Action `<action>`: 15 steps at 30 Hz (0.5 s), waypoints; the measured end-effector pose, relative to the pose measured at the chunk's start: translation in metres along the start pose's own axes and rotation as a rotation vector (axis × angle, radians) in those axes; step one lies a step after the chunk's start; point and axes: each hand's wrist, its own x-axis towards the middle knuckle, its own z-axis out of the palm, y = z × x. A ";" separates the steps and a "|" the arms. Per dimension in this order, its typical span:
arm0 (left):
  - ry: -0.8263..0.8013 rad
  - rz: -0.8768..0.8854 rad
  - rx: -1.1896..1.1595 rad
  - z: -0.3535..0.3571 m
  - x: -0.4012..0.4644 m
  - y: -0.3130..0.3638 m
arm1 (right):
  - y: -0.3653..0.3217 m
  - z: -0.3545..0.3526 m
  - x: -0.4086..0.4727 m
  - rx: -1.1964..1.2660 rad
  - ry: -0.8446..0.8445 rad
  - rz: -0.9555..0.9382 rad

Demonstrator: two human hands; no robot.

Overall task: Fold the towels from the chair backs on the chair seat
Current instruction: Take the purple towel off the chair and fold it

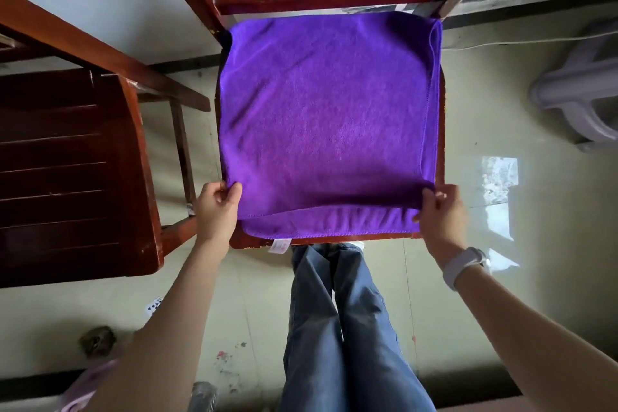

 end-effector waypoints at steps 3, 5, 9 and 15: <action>-0.116 -0.040 -0.064 -0.005 -0.017 -0.005 | 0.013 -0.017 0.000 0.043 0.039 -0.023; -0.142 -0.101 0.000 -0.003 -0.024 -0.016 | 0.029 -0.022 -0.001 0.006 -0.054 0.058; -0.102 -0.145 0.151 0.004 -0.029 -0.039 | 0.053 -0.017 0.003 -0.083 -0.178 0.199; -0.028 -0.160 0.155 0.004 -0.032 -0.043 | 0.047 -0.011 0.005 -0.162 -0.128 0.169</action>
